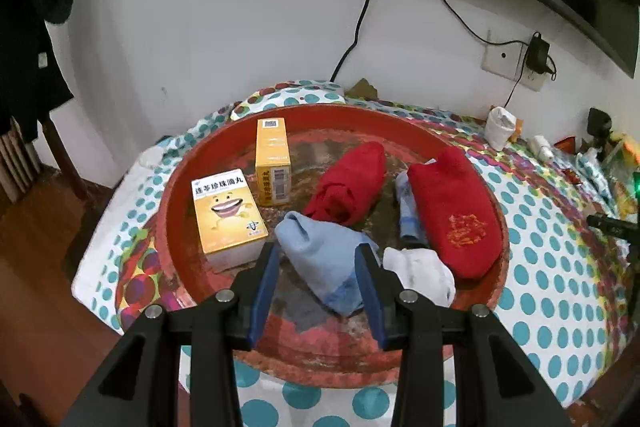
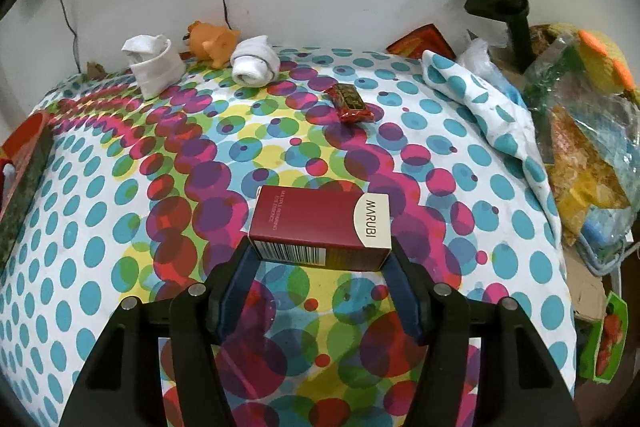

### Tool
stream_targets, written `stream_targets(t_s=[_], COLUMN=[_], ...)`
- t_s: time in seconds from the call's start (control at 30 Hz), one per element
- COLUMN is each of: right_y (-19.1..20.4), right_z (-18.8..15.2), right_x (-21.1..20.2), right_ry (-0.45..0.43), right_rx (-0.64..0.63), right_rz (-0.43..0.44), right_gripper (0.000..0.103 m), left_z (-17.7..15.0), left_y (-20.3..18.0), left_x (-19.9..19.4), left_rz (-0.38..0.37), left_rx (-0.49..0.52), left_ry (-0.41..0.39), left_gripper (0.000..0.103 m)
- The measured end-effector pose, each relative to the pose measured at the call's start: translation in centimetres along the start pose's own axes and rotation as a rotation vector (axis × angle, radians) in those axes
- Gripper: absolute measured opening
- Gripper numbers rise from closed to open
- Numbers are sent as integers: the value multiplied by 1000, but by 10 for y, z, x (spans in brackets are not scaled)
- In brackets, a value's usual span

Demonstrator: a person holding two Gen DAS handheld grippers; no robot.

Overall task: Organize objects
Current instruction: 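Lift left tool from the tray while right tool carries the MARUBI box toward it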

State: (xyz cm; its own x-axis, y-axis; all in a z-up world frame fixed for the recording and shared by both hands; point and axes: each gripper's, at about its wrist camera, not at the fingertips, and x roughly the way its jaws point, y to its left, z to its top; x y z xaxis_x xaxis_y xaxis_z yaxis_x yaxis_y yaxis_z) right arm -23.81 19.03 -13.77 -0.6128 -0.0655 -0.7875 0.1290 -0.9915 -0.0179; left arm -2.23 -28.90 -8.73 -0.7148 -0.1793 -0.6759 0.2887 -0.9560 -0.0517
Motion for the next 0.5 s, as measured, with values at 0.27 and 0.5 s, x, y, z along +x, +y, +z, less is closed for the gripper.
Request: stream_targets(t_s=[0.27,0.5], right_y=[15,52], right_z=[-5,-4], right_x=[-5,-16], right_ry=[1,-5], right_rx=[26,2], right_rz=[-30,32], right_gripper=[59,59], left_z=[-2,-1], left_y=[5,8], left_x=[2,2], left_rz=[19,29], left_rx=[0,-2], left_ry=[-2,-2], left_gripper=[40,40])
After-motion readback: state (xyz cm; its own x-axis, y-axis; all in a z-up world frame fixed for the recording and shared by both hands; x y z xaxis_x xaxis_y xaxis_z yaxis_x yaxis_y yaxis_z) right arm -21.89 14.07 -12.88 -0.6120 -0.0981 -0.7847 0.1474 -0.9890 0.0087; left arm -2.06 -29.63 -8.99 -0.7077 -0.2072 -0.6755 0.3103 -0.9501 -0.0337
